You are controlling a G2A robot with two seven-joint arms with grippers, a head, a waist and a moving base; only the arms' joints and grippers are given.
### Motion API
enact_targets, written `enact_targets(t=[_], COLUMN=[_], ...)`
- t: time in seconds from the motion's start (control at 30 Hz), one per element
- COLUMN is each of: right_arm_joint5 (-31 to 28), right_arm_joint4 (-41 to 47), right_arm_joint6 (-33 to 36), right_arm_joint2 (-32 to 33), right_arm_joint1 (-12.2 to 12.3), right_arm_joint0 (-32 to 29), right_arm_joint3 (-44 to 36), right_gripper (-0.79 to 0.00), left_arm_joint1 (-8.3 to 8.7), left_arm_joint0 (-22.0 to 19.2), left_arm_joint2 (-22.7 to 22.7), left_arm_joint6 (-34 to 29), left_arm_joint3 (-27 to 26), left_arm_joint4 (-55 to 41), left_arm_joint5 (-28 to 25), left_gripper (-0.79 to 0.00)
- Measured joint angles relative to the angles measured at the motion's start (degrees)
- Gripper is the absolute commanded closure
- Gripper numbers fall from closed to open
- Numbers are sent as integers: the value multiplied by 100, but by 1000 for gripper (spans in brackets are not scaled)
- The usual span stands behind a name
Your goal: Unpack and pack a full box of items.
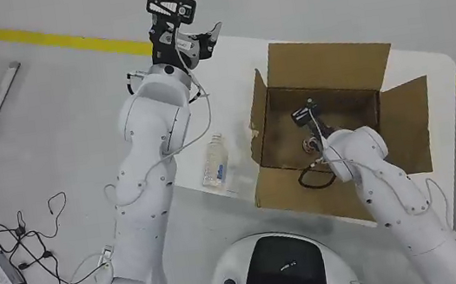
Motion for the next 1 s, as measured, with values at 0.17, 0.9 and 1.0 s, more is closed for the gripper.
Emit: enact_targets(t=[0.17, 0.9, 1.0], right_arm_joint5=[-86, -35, -6], right_arm_joint4=[68, 145, 168], right_arm_joint6=[-45, -580, -633], right_arm_joint2=[-102, -270, -301], right_arm_joint1=[-63, -257, -293], right_arm_joint0=[160, 298, 357], right_arm_joint3=[264, 1199, 1369], right_gripper=[-357, -351, -336], left_arm_joint1=[0, 0, 0], left_arm_joint0=[0, 0, 0], left_arm_joint2=[0, 0, 0], left_arm_joint6=[0, 0, 0], left_arm_joint3=[0, 0, 0], left_arm_joint4=[0, 0, 0], left_arm_joint5=[0, 0, 0], left_gripper=[-785, -785, -785])
